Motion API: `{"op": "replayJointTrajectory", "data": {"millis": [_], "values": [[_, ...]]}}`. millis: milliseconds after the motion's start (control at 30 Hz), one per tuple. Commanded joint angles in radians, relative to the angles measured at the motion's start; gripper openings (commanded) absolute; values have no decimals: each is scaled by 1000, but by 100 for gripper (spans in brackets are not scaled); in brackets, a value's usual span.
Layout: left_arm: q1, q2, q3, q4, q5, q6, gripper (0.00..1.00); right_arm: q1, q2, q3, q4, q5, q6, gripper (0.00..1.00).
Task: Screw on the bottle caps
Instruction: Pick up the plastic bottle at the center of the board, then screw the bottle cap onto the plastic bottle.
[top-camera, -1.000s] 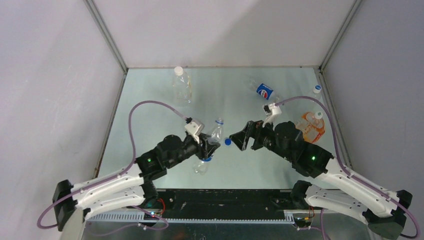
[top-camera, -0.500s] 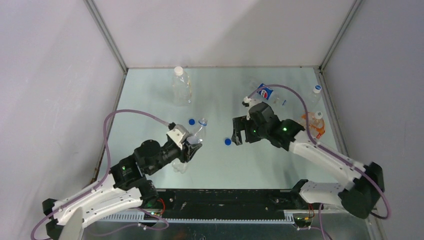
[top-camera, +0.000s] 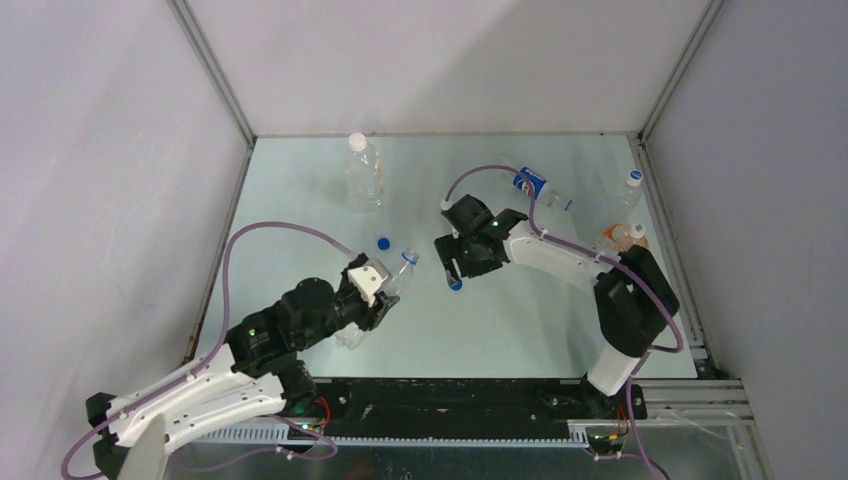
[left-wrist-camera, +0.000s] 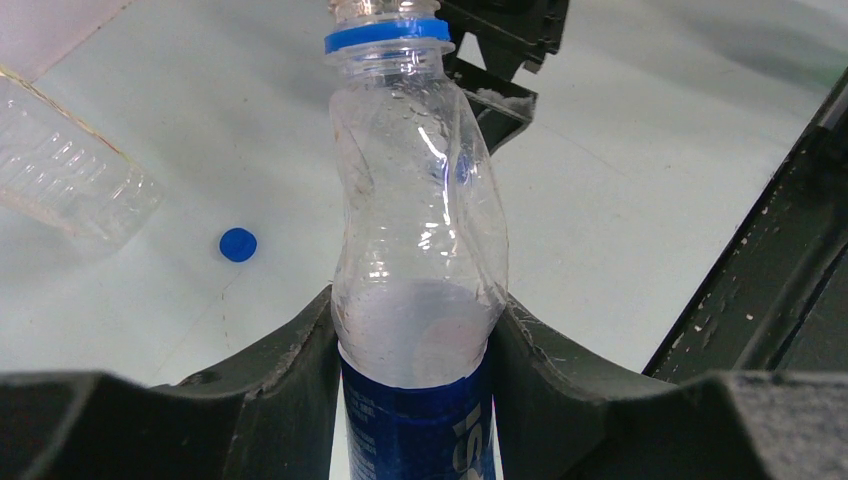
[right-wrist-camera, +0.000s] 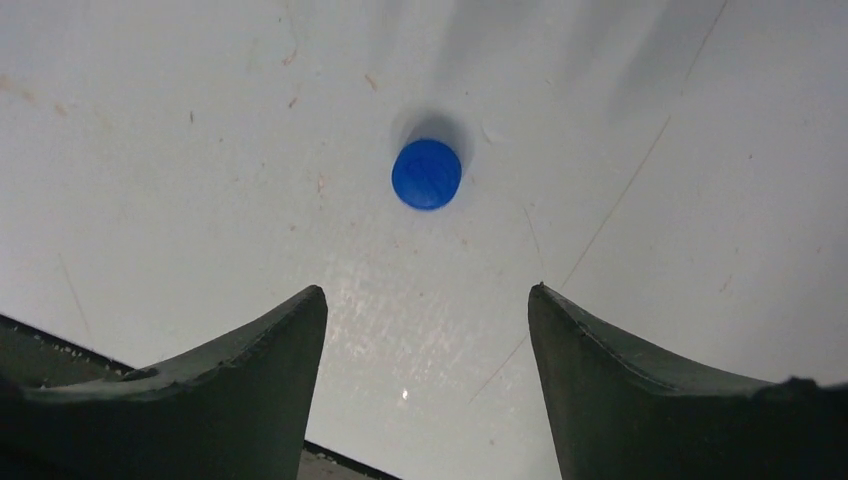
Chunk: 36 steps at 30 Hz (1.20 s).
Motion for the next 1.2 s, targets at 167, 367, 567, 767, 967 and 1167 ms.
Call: {"op": "replayJointTrajectory", "data": {"millis": [167, 367, 567, 767, 967, 1167], "values": [[6, 76, 34, -23, -16, 35, 4, -9, 178, 140, -5, 1, -22, 68], [6, 108, 33, -14, -18, 31, 1, -12, 251, 182, -8, -26, -23, 62], [6, 115, 23, 6, -50, 47, 2, -9, 289, 201, -32, -24, -8, 58], [6, 134, -14, 54, -90, 98, 3, -6, 306, 200, -29, -19, -13, 54], [6, 113, 7, 2, -69, 87, 0, -7, 325, 200, -15, -15, -15, 50], [6, 111, 23, -33, -64, 90, 0, -4, 357, 217, -30, -3, -14, 47]]}}
